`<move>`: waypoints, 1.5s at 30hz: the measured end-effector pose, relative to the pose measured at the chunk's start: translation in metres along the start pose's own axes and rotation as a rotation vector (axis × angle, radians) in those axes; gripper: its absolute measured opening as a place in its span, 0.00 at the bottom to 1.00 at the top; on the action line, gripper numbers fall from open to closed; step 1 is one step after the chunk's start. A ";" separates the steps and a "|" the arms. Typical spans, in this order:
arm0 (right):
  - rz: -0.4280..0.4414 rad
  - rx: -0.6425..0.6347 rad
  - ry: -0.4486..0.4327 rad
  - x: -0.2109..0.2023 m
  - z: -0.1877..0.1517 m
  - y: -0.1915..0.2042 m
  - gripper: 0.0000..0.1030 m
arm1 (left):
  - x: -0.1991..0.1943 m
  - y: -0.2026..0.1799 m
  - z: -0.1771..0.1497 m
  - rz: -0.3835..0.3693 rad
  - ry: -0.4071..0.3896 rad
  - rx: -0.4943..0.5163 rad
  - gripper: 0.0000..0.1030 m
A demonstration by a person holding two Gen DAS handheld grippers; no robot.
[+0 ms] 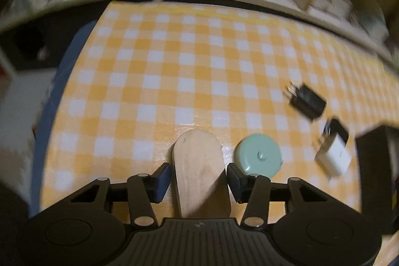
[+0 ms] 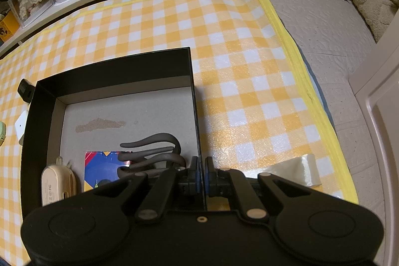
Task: Organize rigid objects
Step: 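Move the left gripper to the wooden oval piece and grasp it, then carry the wooden piece into the black box and release it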
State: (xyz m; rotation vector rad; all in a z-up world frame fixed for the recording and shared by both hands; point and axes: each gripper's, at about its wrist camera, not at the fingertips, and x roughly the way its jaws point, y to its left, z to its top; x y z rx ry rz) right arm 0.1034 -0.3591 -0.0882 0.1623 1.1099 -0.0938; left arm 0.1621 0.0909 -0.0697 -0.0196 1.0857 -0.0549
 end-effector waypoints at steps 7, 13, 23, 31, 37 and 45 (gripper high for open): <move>-0.002 -0.001 0.001 0.001 -0.001 0.001 0.05 | 0.007 -0.011 -0.007 0.068 0.019 -0.016 0.49; -0.003 -0.003 0.000 0.001 -0.001 0.001 0.05 | 0.006 -0.011 -0.008 0.108 -0.003 -0.067 0.44; -0.003 -0.003 0.000 0.001 -0.001 0.001 0.04 | -0.017 -0.018 -0.006 0.044 -0.076 -0.105 0.43; -0.002 -0.003 0.000 0.001 -0.001 0.001 0.04 | -0.041 -0.050 -0.004 -0.104 -0.173 -0.113 0.43; -0.001 -0.004 -0.001 -0.001 0.000 0.003 0.04 | -0.051 -0.101 -0.004 -0.228 -0.193 -0.052 0.43; 0.000 -0.002 -0.002 -0.002 0.000 0.003 0.04 | -0.049 -0.177 -0.004 -0.339 -0.187 0.061 0.43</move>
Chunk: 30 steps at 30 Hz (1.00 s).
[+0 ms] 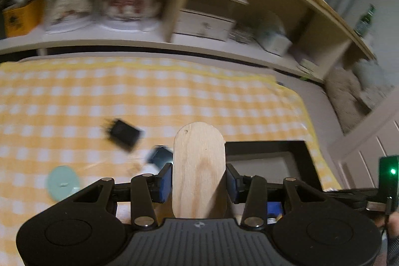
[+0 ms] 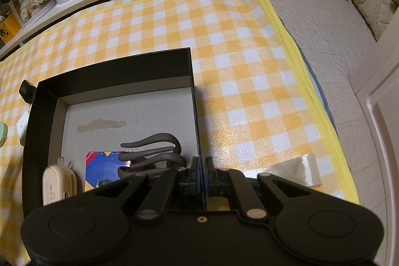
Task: Organize rigid objects
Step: 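Carry the wooden piece into the black box and release it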
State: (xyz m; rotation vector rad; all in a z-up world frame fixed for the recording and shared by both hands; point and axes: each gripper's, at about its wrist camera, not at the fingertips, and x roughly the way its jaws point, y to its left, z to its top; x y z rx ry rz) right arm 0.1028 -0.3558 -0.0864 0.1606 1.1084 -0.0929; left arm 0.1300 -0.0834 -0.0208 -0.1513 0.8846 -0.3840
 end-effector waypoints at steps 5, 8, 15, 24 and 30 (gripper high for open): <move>0.004 0.002 -0.001 0.000 0.000 0.000 0.04 | 0.019 -0.027 0.000 -0.036 0.017 -0.001 0.43; 0.009 0.003 -0.003 -0.002 0.000 0.001 0.04 | 0.031 -0.040 0.000 -0.048 0.022 -0.026 0.43; 0.016 0.006 -0.007 -0.002 -0.001 0.000 0.04 | 0.059 -0.067 -0.011 -0.076 0.065 -0.066 0.43; 0.019 0.009 -0.008 -0.002 -0.003 -0.001 0.04 | 0.067 -0.089 -0.040 -0.125 0.132 -0.138 0.43; 0.019 0.009 -0.007 -0.002 -0.003 -0.002 0.04 | 0.064 -0.101 -0.054 -0.122 0.151 -0.138 0.44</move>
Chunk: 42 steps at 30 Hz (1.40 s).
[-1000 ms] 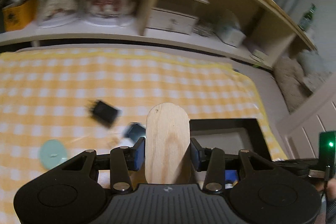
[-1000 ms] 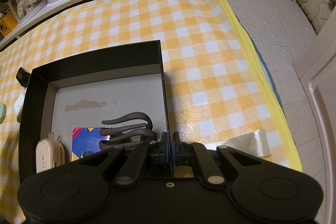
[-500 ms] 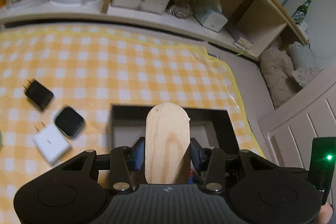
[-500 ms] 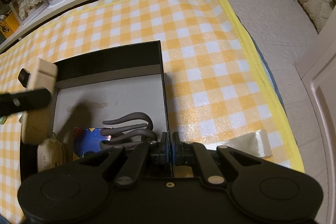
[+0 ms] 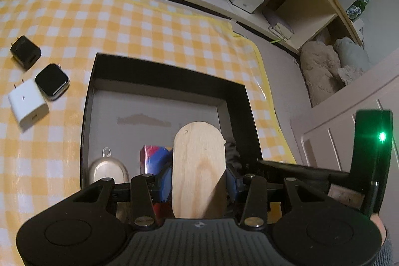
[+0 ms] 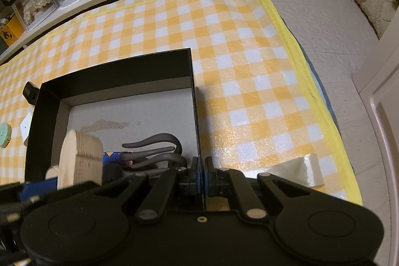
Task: Organize rigid objects
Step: 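Carry the wooden piece into the black box and release it, then move the left gripper to the mint-green round case and grasp it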
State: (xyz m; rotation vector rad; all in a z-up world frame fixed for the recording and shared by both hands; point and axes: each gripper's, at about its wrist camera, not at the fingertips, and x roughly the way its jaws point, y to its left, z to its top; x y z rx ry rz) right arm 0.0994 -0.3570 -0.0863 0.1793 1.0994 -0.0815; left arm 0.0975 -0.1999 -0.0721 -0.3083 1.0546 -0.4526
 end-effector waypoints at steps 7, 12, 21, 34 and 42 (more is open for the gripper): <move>0.001 0.000 -0.001 0.000 0.001 0.002 0.04 | -0.007 -0.004 -0.007 0.033 0.022 0.058 0.63; 0.002 0.000 -0.001 -0.001 0.001 0.001 0.04 | -0.016 -0.008 -0.010 0.039 0.034 0.133 0.63; 0.002 0.000 -0.001 0.000 0.000 0.000 0.04 | -0.035 -0.015 -0.017 0.050 0.001 0.213 0.80; 0.001 -0.001 -0.001 -0.001 0.000 0.001 0.04 | -0.071 -0.015 -0.018 0.120 -0.074 0.335 1.00; 0.001 -0.002 -0.001 0.000 0.000 0.001 0.04 | -0.082 -0.010 -0.017 0.153 -0.101 0.380 1.00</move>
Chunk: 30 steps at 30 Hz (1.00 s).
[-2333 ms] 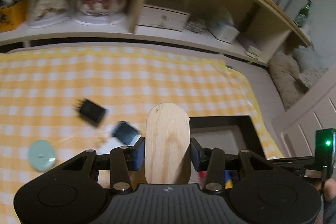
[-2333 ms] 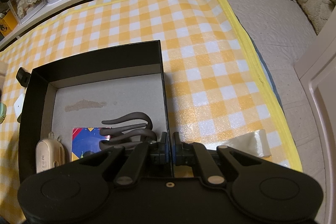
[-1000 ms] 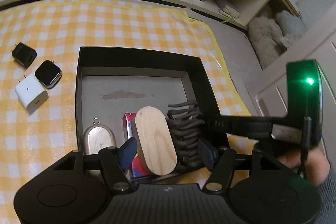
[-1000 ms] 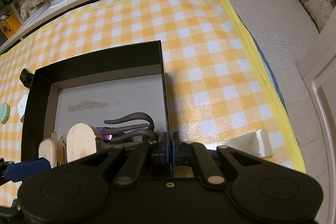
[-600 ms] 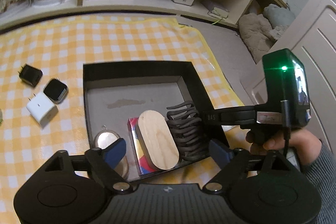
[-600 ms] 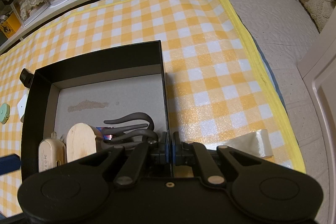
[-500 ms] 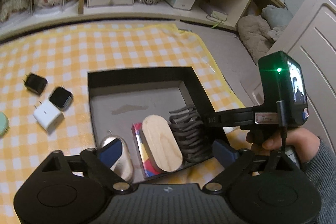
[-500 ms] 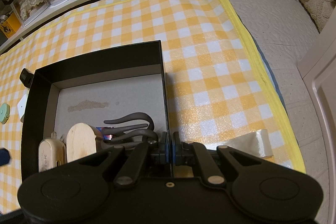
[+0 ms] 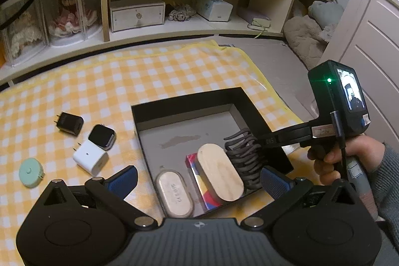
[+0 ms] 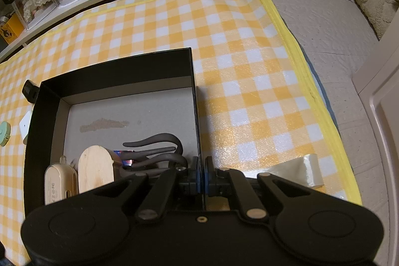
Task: Organize rigid objects
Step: 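Move the left gripper to the mint-green round case and grasp it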
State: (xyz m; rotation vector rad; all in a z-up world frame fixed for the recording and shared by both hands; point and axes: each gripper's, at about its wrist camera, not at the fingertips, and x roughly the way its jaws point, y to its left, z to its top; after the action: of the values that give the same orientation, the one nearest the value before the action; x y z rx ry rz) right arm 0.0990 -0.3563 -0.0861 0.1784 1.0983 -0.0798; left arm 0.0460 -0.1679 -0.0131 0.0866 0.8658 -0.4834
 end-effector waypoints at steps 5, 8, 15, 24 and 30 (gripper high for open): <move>-0.002 0.000 0.001 0.000 0.000 0.000 0.04 | -0.005 0.006 0.002 0.010 -0.016 -0.007 1.00; -0.002 0.000 0.002 0.001 -0.001 0.000 0.04 | -0.009 0.009 0.004 -0.002 -0.034 0.004 1.00; -0.003 -0.001 0.003 0.003 -0.003 -0.001 0.04 | -0.016 0.032 0.005 0.048 -0.072 0.026 1.00; -0.006 -0.002 0.004 0.004 -0.002 -0.002 0.04 | -0.028 0.096 0.010 0.147 -0.155 -0.038 1.00; -0.012 -0.004 0.010 0.007 -0.002 -0.001 0.04 | -0.024 0.152 0.014 0.227 -0.160 -0.078 1.00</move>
State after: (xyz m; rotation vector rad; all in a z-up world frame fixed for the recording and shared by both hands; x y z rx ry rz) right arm 0.1002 -0.3569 -0.0929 0.1688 1.1092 -0.0879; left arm 0.1098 -0.0276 -0.0041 0.0725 0.7072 -0.2396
